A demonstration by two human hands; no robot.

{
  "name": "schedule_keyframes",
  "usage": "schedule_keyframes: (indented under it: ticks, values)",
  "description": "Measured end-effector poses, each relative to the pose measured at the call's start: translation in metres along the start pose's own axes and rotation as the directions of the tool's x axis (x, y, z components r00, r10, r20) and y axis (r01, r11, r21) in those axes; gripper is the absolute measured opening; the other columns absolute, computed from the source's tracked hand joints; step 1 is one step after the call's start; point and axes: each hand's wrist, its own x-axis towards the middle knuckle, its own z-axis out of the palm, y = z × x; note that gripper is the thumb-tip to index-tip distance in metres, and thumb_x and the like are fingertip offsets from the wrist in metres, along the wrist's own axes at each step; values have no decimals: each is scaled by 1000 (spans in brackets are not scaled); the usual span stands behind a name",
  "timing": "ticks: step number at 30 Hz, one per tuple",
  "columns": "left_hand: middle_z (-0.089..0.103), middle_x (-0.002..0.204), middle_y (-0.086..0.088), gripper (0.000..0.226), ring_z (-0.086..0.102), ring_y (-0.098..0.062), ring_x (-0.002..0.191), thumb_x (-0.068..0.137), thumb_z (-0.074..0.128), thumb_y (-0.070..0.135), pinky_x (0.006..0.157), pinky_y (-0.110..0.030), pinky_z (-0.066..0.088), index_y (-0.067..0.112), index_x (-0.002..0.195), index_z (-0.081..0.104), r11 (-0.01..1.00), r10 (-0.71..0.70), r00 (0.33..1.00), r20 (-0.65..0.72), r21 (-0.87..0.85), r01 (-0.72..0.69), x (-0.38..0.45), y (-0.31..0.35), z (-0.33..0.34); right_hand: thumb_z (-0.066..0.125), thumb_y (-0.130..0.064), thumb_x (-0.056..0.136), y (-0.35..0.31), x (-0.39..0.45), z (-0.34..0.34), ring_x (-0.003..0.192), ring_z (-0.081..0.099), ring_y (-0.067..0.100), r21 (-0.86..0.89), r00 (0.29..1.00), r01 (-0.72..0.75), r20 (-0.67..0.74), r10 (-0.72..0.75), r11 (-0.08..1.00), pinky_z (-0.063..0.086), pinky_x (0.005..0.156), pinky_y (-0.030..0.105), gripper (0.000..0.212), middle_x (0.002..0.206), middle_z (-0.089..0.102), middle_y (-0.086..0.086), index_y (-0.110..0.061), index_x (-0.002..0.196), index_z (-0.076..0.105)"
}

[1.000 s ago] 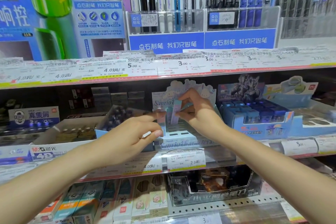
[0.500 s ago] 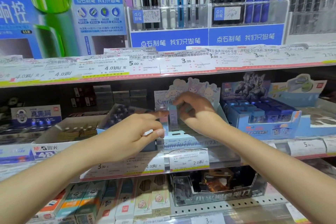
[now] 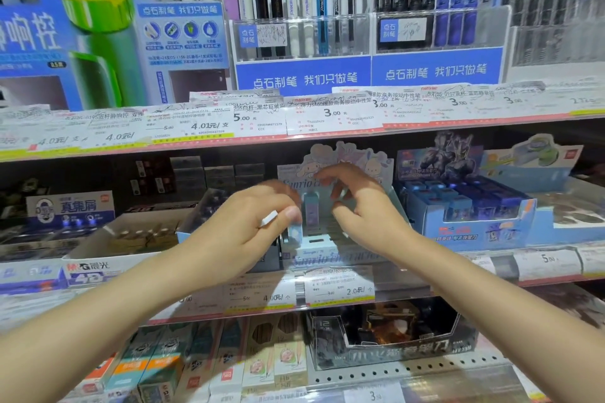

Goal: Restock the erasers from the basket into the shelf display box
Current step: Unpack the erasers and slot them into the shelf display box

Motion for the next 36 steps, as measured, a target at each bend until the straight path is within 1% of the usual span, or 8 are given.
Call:
schedule_keyframes:
  ticks: [8, 11, 16, 19, 23, 27, 33, 36]
  values:
    - [48, 46, 16, 29, 43, 1, 45, 91, 49, 23, 47, -9, 30, 13, 65, 59, 908, -203, 977, 59, -363, 211, 9, 31, 8, 63, -9, 80, -56, -32, -20, 75, 57, 8, 336, 979, 203, -83, -186, 920, 48, 70, 24, 15, 82, 63, -1, -18, 91, 64]
    - [46, 57, 14, 21, 40, -1, 50, 75, 59, -1, 49, -10, 32, 18, 83, 60, 837, -217, 959, 182, -471, 279, 11, 35, 12, 69, -13, 77, -62, -34, -22, 74, 57, 9, 331, 980, 191, -11, -198, 924, 49, 69, 26, 12, 86, 63, 2, -16, 89, 68]
    - [50, 89, -7, 61, 49, -3, 64, 56, 56, 6, 52, -17, 35, 13, 116, 50, 751, -201, 936, 290, -568, 337, 12, 32, 14, 71, -10, 76, -62, -34, -23, 71, 60, 14, 365, 990, 98, 56, -127, 926, 52, 73, 34, 13, 84, 66, 2, -18, 85, 67]
    - [48, 90, -25, 58, 43, -22, 64, 60, 60, 9, 49, -26, 35, -1, 116, 47, 555, -200, 898, 391, -711, 433, 14, 33, 12, 67, -3, 80, -60, -30, -28, 68, 62, 21, 465, 991, -2, 117, -59, 885, 53, 71, 34, 9, 77, 67, 6, -12, 84, 65]
    - [61, 74, -15, 46, 56, -22, 54, 69, 60, 42, 54, -29, 51, 4, 94, 58, 187, -302, 774, 557, -761, 621, 11, 22, 4, 67, 0, 78, -50, -29, -38, 72, 64, 18, 546, 999, -3, 39, -21, 838, 54, 74, 31, 14, 76, 65, 4, -13, 79, 62]
    - [62, 64, -12, 26, 61, -15, 47, 73, 57, 25, 43, -20, 52, 2, 84, 63, -45, -463, 685, 562, -787, 616, 6, 20, 3, 69, -5, 75, -37, -39, -34, 73, 63, 11, 436, 987, 150, -20, -157, 887, 53, 71, 25, 18, 79, 63, -8, -20, 73, 59]
    - [66, 56, -9, 13, 58, -7, 44, 85, 51, -8, 45, -11, 49, -7, 84, 64, 237, -518, 760, 392, -788, 568, 6, 16, 3, 62, 7, 73, -28, -54, -25, 84, 61, 8, 187, 947, 304, 44, -318, 934, 47, 76, 17, 18, 89, 64, 2, -8, 81, 67]
    - [61, 55, -11, 11, 52, -12, 45, 84, 53, -11, 46, -14, 48, -7, 84, 63, 433, -473, 829, 298, -741, 513, 7, 13, 2, 59, 2, 73, -31, -50, -25, 87, 65, 11, 228, 975, 177, 93, -203, 957, 53, 79, 24, 24, 94, 66, 4, -10, 93, 64]
